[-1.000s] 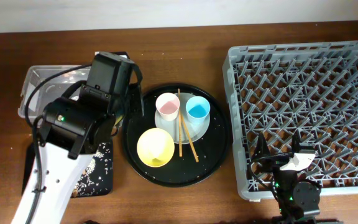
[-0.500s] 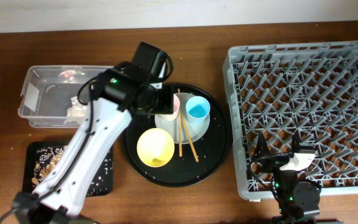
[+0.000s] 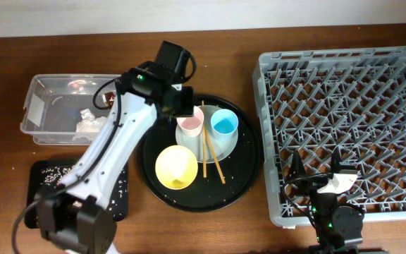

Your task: Sort waste into correct bins and load items into the dishwasher rack

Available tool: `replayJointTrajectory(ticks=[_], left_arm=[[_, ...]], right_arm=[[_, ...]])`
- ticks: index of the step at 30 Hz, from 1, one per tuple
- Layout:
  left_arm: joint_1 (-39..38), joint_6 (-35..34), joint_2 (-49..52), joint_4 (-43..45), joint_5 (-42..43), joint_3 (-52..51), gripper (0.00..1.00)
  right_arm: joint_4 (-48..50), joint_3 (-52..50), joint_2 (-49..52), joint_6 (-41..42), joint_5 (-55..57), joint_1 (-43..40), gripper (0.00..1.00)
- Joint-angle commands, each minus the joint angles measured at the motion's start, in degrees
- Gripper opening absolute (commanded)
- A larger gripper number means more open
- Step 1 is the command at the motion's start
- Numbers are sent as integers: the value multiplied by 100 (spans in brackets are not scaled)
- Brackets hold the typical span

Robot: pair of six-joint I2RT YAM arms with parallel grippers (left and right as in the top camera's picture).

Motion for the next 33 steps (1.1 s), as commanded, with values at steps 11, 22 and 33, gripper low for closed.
replayJointTrajectory(ticks=[11,22,33], left_arm=[[240,-44,1322,140,273,55,36],[243,-44,1386,352,308,-188,17],[448,-42,1086,61,310,168,0]], right_arm=[[-22,-42,-33,-20,26,-31,98],[-22,-42,-33,-17,26,-31,98],[214,282,-33,-17,-527,-26,98]])
